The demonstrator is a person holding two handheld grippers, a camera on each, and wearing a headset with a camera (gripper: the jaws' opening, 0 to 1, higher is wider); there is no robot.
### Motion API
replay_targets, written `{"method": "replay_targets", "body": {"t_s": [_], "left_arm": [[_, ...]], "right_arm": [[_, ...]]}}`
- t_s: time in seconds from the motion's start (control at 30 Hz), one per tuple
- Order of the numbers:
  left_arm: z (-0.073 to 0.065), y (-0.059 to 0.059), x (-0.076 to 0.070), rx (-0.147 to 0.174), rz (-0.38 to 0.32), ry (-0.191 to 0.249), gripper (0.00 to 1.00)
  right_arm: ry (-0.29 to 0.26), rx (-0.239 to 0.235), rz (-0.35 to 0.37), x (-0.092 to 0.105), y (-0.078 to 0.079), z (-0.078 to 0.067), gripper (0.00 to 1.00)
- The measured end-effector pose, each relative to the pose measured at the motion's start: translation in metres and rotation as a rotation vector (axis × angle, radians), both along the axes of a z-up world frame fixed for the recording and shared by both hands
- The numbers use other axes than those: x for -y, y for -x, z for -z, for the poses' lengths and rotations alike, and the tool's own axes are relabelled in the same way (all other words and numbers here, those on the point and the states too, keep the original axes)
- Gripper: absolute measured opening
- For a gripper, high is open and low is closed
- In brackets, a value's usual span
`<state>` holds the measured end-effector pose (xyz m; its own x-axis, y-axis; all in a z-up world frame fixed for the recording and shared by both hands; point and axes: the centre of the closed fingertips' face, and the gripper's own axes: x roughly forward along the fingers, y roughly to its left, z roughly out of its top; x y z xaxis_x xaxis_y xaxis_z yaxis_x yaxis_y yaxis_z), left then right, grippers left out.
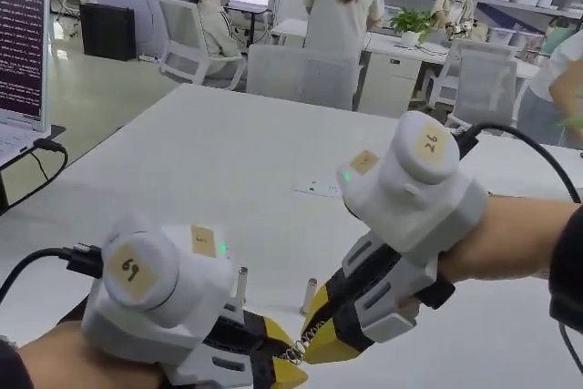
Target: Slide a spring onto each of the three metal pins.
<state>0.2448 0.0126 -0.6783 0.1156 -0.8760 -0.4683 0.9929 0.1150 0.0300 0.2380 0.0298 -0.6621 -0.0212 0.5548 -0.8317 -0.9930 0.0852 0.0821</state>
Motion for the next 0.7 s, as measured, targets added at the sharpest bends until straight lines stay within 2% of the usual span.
{"method": "replay_targets", "body": {"t_s": [0.27, 0.4, 0.43, 0.7], "left_arm": [[-0.005, -0.003, 0.002, 0.004, -0.004, 0.029, 0.01], [-0.007, -0.004, 0.002, -0.003, -0.01, 0.044, 0.01], [-0.008, -0.004, 0.002, -0.013, -0.015, 0.053, 0.01], [-0.011, -0.006, 0.003, -0.014, -0.021, 0.066, 0.01]], "right_arm": [[-0.006, 0.004, 0.001, 0.0, -0.001, 0.0, 0.11], [-0.011, 0.008, 0.002, -0.001, -0.003, -0.001, 0.11], [-0.011, 0.008, 0.002, -0.001, -0.003, -0.001, 0.11], [-0.016, 0.015, 0.003, -0.003, -0.005, -0.003, 0.09]]}}
